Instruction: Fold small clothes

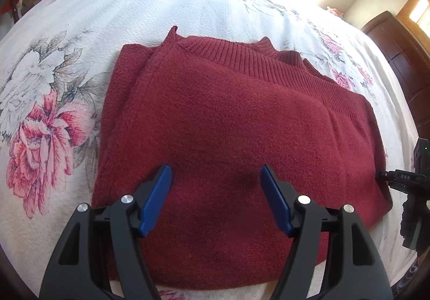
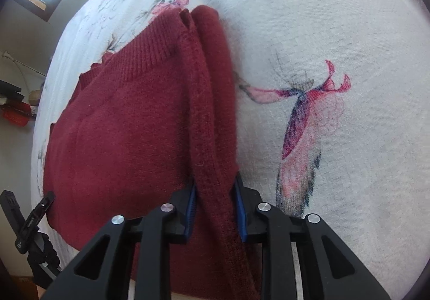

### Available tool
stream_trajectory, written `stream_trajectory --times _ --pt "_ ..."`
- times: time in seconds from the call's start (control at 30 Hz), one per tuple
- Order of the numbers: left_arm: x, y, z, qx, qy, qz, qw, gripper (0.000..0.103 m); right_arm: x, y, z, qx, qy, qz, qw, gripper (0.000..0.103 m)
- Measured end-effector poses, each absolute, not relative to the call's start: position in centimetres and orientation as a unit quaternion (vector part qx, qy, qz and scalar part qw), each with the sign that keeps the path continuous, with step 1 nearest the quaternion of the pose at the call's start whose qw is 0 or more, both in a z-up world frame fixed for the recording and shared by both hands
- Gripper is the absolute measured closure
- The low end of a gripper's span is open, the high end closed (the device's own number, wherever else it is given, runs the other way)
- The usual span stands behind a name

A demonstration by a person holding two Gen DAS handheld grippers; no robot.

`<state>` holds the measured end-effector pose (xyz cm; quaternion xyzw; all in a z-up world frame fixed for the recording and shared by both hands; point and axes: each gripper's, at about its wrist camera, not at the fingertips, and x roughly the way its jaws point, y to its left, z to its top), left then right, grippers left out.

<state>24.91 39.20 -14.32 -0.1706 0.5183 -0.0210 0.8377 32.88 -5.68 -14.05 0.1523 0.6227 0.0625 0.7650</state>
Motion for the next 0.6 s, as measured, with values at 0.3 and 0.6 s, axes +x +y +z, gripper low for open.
stream_trajectory --times 0.3,0.6 --pt "23.0 41.3 -12.6 -0.222 0.502 -0.048 0.835 0.035 33.6 1.8 -5.8 0.126 0.59 0.143 0.785 0.084" --pt "21.7 42.6 -12.6 -0.234 0.5 -0.05 0.832 0.035 33.5 12.1 -4.2 0.066 0.588 0.211 0.778 0.084"
